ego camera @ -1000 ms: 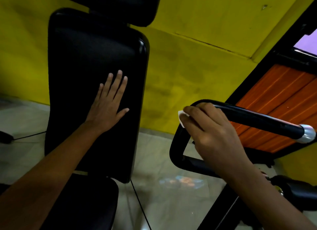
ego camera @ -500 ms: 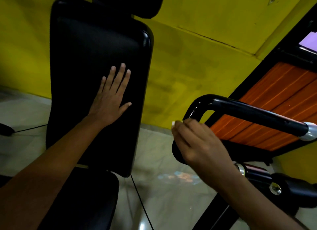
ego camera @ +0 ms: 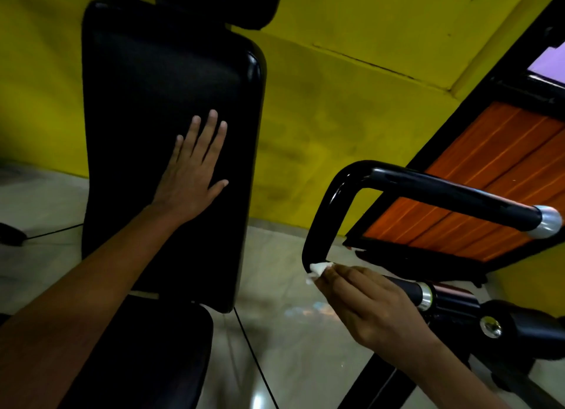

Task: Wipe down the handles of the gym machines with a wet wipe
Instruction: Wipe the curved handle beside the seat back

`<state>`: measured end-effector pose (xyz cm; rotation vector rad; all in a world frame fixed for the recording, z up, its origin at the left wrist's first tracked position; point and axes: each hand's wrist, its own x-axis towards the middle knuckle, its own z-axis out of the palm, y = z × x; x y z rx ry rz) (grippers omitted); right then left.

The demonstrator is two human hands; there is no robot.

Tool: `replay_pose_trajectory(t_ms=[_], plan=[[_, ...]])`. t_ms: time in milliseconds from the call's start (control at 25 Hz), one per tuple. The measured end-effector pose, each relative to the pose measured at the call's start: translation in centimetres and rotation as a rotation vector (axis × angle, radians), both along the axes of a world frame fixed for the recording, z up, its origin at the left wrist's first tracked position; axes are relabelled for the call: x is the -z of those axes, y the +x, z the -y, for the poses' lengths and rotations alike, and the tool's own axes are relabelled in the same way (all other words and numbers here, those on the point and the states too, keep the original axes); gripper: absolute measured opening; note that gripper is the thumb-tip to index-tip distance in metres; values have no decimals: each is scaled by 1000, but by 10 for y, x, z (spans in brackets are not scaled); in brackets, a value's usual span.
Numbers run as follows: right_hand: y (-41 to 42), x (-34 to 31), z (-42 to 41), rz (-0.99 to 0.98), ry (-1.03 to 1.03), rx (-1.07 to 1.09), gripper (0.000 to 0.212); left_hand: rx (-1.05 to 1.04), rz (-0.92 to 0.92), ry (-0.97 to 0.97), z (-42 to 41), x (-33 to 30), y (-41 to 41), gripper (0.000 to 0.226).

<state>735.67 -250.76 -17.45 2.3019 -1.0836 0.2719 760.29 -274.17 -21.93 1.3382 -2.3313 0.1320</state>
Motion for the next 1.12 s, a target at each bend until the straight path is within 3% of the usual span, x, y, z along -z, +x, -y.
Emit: replay_pose_trajectory(t_ms=[120,280,400,560,720,880,1120], plan=[[-9,1,-7,14,29,54,24,59,-116,75,-11,-10,-4,94],[-19,5,-19,250,114,260,26,435,-328,151,-64,-52,-30,80],[-1,9,-19,489,129,491,43,610,-168,63,-110,-68,-54,83],[29,18,-19,522,184,525,53,546,23,-16,-129,-61,-68,90],[5,9,-29,506,172,511,37,503,90,-22,-128,-60,-69,94],[15,12,-18,568,181,655,59,485,107,-20,-130,-61,-68,94],[-1,19,-30,526,123,523,37,491,112,2,-130,-63,-69,94]])
